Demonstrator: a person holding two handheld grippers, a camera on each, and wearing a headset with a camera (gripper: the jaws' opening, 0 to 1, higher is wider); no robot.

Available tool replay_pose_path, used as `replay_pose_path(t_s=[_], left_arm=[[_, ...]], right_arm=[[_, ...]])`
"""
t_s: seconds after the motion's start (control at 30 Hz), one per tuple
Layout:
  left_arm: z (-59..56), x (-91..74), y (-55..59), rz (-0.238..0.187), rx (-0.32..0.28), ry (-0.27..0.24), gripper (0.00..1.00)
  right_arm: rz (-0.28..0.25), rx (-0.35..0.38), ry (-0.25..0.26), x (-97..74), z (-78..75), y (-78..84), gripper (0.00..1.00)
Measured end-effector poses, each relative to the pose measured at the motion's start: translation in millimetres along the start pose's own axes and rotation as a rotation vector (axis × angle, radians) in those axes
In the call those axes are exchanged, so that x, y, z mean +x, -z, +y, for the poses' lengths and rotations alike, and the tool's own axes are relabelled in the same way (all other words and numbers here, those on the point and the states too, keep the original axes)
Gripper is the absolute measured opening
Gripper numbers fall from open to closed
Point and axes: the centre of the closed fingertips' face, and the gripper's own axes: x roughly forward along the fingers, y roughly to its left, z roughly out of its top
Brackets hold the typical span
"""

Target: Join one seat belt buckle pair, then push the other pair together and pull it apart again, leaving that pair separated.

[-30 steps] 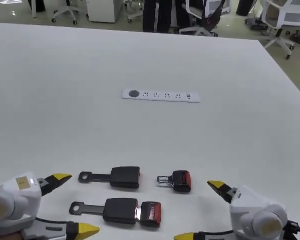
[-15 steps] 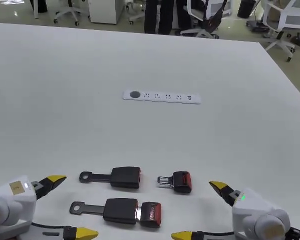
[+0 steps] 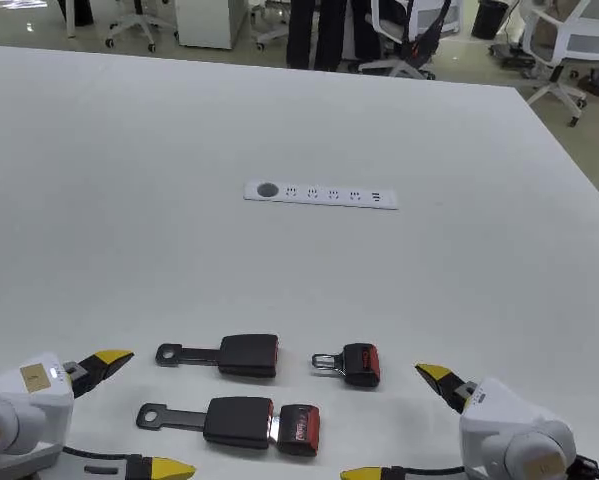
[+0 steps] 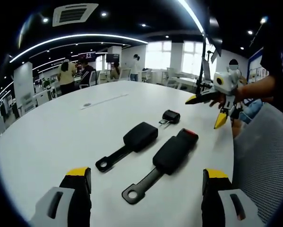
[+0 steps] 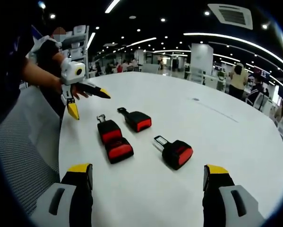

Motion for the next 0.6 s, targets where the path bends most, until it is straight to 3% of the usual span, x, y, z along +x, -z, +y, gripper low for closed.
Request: replay_pose_path(t_s=[0.6], left_arm=[[-11.7, -0.1, -7.1, 0.004, 0.007, 0.005, 1.00]], right_arm=[[0.005, 0.001, -0.006, -1.6, 2.6, 3.7, 0.99]])
